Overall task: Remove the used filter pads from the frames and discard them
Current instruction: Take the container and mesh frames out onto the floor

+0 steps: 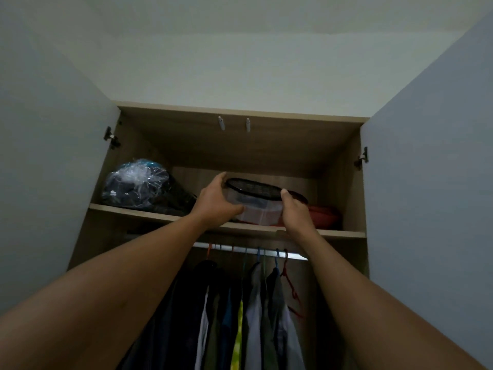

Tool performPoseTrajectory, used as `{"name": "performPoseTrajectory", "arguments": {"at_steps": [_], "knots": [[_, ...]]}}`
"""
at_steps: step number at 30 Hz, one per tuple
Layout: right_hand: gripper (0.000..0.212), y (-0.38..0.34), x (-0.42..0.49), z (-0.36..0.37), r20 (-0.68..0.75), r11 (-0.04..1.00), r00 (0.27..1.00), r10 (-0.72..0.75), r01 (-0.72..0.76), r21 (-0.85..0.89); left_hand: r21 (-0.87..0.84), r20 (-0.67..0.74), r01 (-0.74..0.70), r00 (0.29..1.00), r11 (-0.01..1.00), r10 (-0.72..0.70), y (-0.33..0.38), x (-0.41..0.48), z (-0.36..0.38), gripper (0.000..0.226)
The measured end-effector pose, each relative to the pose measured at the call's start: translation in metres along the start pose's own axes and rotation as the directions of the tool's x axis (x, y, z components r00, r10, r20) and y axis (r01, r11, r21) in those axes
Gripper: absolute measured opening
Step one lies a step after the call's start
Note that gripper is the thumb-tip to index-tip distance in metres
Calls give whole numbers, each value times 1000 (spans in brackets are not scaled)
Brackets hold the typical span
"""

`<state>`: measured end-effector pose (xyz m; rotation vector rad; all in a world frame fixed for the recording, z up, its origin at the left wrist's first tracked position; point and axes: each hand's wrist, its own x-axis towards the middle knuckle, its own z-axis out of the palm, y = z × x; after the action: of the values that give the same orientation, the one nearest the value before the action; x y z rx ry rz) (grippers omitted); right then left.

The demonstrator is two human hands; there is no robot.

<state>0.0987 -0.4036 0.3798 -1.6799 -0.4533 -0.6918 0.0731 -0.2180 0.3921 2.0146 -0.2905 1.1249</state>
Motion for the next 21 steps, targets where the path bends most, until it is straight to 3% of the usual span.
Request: {"name": "performPoseTrajectory", "arguments": {"at_steps": [4, 8, 12, 16, 21], "knots": [[37, 11, -42, -16, -54, 984, 995, 85, -75, 164, -233, 3, 131, 991, 964, -134, 13, -47, 4, 88], [22, 33, -94, -19, -46, 924, 974, 223, -196, 328, -473, 23, 306, 942, 826, -336, 13, -100, 17, 65], [17, 61, -150, -17, -72, 876, 939, 338, -285, 389, -444, 84, 385, 917, 809, -390, 4, -166, 29, 46], [16, 102, -212, -20, -54, 862, 902, 428, -389, 324, -421, 145, 482, 872, 768, -467, -18, -237, 39, 53], [19, 173, -319, -18, -24, 797, 825, 565, -538, 274, -320, 280, 652, 758, 687, -589, -70, -346, 59, 59]]}}
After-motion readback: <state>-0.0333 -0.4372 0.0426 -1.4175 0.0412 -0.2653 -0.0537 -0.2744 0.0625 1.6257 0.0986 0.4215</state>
